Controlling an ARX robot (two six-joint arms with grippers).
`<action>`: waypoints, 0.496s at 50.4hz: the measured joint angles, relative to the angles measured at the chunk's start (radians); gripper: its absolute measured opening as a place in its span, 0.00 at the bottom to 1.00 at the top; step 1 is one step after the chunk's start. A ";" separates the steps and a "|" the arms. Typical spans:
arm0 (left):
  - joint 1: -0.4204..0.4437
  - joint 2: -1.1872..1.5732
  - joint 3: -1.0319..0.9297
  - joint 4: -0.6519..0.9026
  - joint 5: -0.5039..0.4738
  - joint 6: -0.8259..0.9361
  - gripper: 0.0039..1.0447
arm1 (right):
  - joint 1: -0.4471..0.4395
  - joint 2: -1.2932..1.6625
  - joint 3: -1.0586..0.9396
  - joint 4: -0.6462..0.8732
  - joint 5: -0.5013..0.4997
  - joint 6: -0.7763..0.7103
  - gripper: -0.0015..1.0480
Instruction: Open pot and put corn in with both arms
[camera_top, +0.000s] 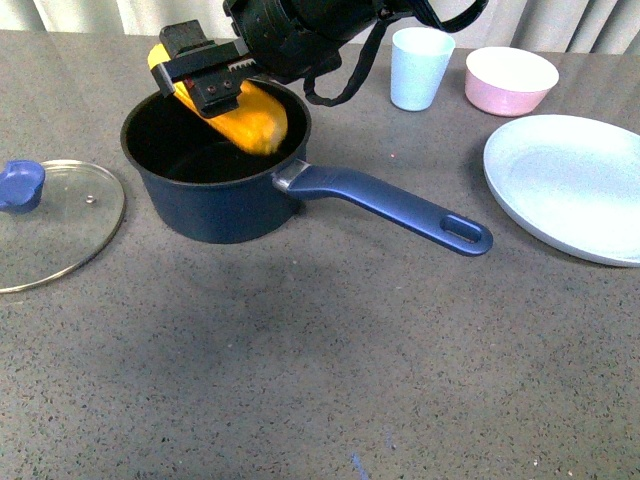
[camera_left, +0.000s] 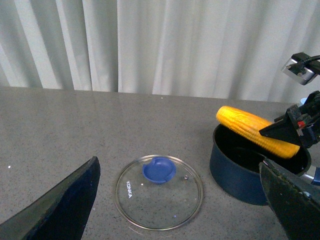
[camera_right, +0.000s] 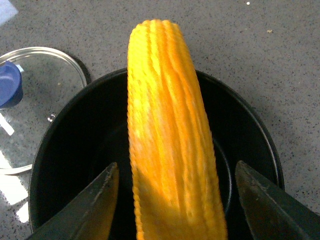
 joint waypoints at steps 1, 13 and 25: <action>0.000 0.000 0.000 0.000 0.000 0.000 0.92 | 0.000 0.000 0.000 0.002 0.000 0.002 0.69; 0.000 0.000 0.000 0.000 0.000 0.000 0.92 | -0.015 -0.023 -0.048 0.063 0.002 0.036 0.91; 0.000 0.000 0.000 0.000 0.000 0.000 0.92 | -0.125 -0.330 -0.300 0.266 -0.014 0.107 0.91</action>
